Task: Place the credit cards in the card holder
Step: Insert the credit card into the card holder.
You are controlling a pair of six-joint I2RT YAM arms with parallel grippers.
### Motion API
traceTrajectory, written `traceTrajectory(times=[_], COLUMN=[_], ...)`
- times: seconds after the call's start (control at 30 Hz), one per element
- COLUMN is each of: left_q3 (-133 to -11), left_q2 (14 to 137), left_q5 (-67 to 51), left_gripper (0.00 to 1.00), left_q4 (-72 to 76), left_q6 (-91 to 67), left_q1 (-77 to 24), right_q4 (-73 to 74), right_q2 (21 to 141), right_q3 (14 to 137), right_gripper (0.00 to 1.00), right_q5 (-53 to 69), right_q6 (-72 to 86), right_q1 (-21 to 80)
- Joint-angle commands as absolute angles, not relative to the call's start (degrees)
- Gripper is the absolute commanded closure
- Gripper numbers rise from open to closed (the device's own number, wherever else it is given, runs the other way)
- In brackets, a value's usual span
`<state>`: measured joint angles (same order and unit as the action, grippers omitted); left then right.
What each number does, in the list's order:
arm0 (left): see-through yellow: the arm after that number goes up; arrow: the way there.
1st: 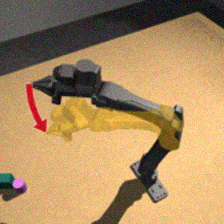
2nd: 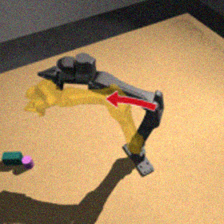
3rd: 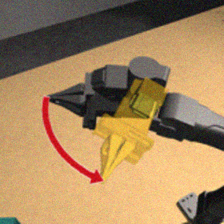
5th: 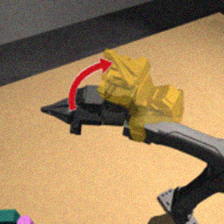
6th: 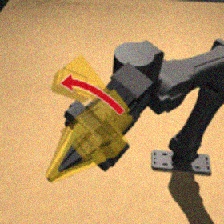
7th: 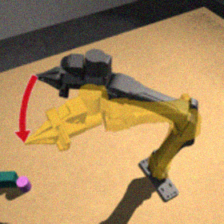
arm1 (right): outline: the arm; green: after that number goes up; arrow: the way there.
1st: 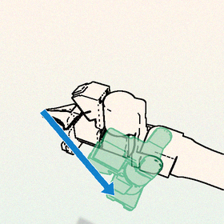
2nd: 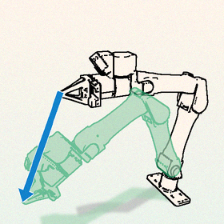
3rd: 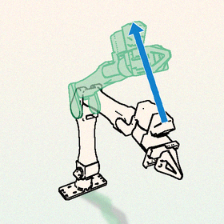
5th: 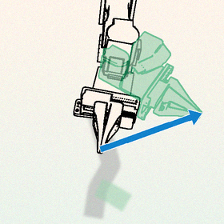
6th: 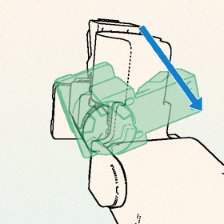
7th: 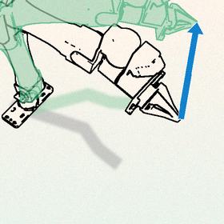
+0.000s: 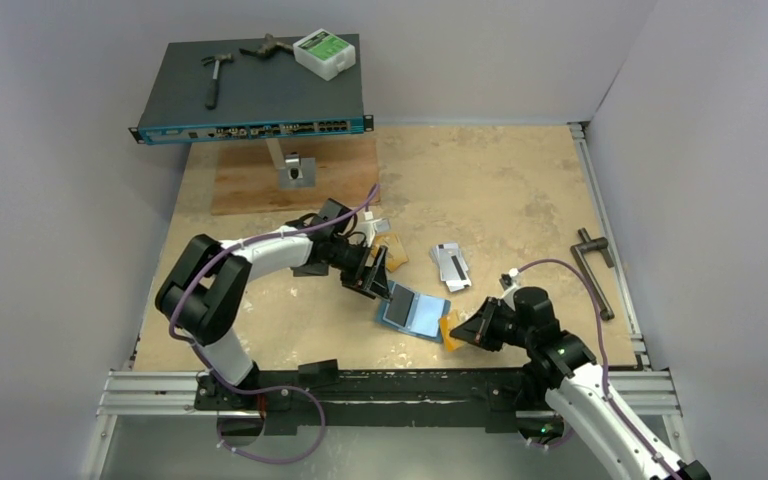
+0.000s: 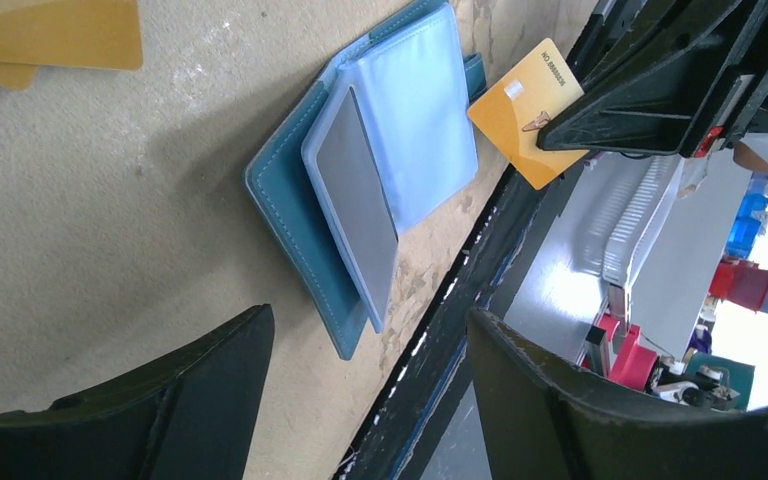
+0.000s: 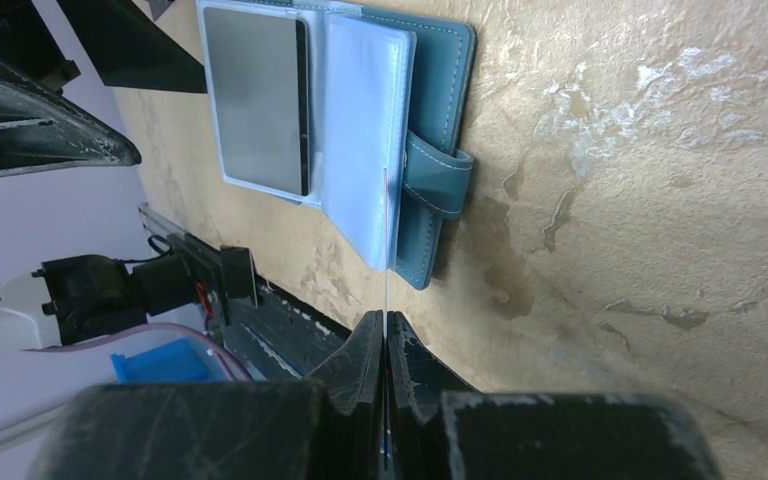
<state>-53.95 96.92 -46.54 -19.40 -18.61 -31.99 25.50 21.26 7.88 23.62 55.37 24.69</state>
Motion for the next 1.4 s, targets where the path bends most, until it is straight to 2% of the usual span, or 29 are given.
traceTrajectory(times=[0.0, 0.67, 1.37], left_q3=[-53.82, -54.76, -55.5], left_q2=[98.46, 99.29, 99.42], left_q5=[-48.42, -46.75, -47.04], left_gripper=[0.32, 0.47, 0.49], left_q4=[-17.68, -19.66, -20.32], left_q6=[-18.99, -18.2, -18.24], left_q1=[-32.52, -32.74, -32.71], right_q4=[25.72, 30.43, 28.52], right_q2=[22.44, 21.67, 22.62], right_q3=[7.66, 11.4, 13.71], right_gripper=[1.0, 1.0, 1.0], right_q5=[24.92, 24.3, 27.05], right_q6=[53.07, 50.83, 50.1], right_q1=[24.62, 24.58, 24.59])
